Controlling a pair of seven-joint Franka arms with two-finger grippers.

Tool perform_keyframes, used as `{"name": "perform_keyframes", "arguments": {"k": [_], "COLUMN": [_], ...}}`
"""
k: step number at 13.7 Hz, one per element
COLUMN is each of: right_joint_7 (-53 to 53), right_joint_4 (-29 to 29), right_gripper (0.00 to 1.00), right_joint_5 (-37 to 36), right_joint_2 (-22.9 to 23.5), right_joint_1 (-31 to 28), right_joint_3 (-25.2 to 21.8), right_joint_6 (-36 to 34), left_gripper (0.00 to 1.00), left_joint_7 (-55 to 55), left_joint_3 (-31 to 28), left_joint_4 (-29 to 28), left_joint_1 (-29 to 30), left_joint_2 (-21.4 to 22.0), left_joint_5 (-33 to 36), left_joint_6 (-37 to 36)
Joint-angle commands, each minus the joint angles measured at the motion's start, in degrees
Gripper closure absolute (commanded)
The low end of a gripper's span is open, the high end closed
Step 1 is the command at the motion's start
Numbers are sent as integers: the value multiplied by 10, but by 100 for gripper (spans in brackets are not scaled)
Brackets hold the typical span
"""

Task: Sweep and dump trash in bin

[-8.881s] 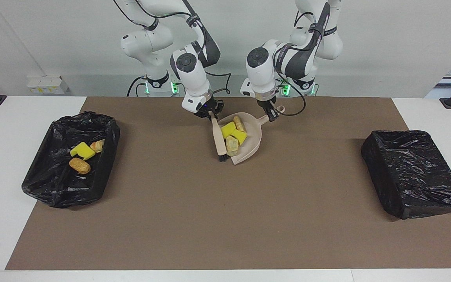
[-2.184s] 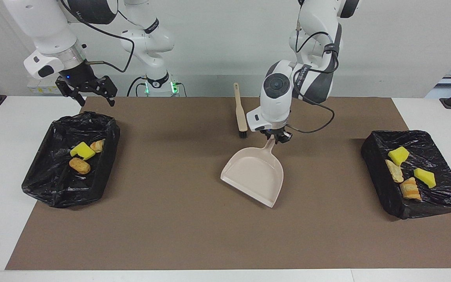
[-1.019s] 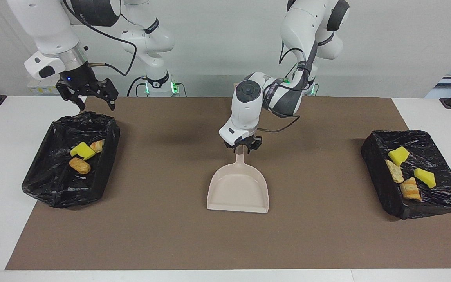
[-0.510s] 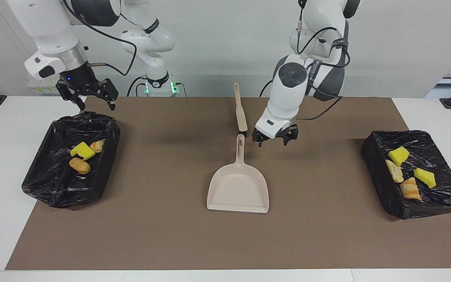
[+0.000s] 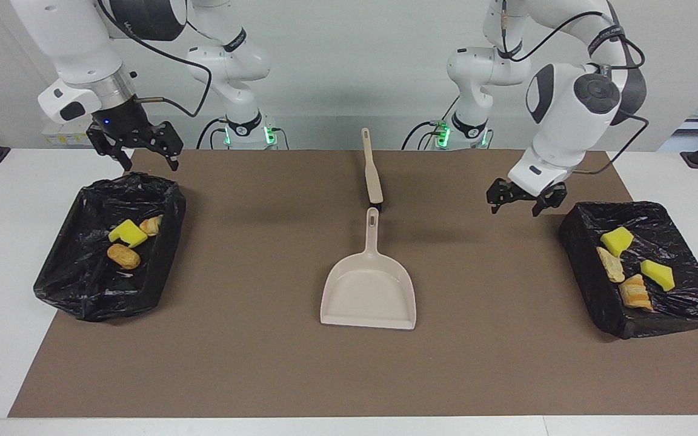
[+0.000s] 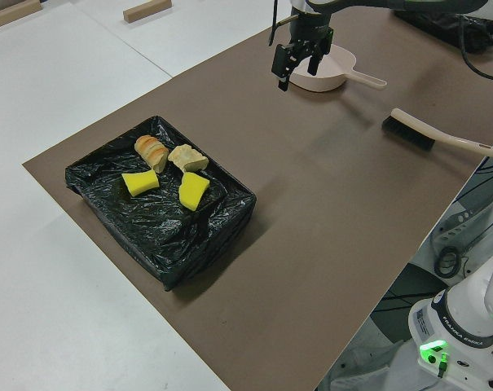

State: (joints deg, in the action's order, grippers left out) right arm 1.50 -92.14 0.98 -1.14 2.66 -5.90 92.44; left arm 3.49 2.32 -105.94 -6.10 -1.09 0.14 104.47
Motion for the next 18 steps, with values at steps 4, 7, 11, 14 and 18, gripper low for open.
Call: {"name": "perform_keyframes", "arguments": {"k": [4,7,11,14,18], "right_joint_7": [1,1,1,1,1], "right_joint_4": [-14,-14,-14,-14,-14], "right_gripper": [0,0,0,0,0], "right_joint_5": [3,3,3,3,3], "right_joint_2": [-10,-10,-10,-10,-10], "right_joint_1": [-3,-3,-3,-3,-3], "right_joint_3": [2,2,2,2,2], "right_joint_6": [8,8,8,8,8], "left_gripper": [0,0,0,0,0], "left_joint_7": [83,96,96,95,89], "left_joint_3": [6,6,6,6,6], "left_joint_4": [-29,49,175,248,235], "left_joint_1": [43,45,45,47,46], "left_joint_2": [124,121,54,8,18], "left_joint_5": [-2,-2,-1,-2,-2], "left_joint_6": [-82,-141,-217,-248,-240]}}
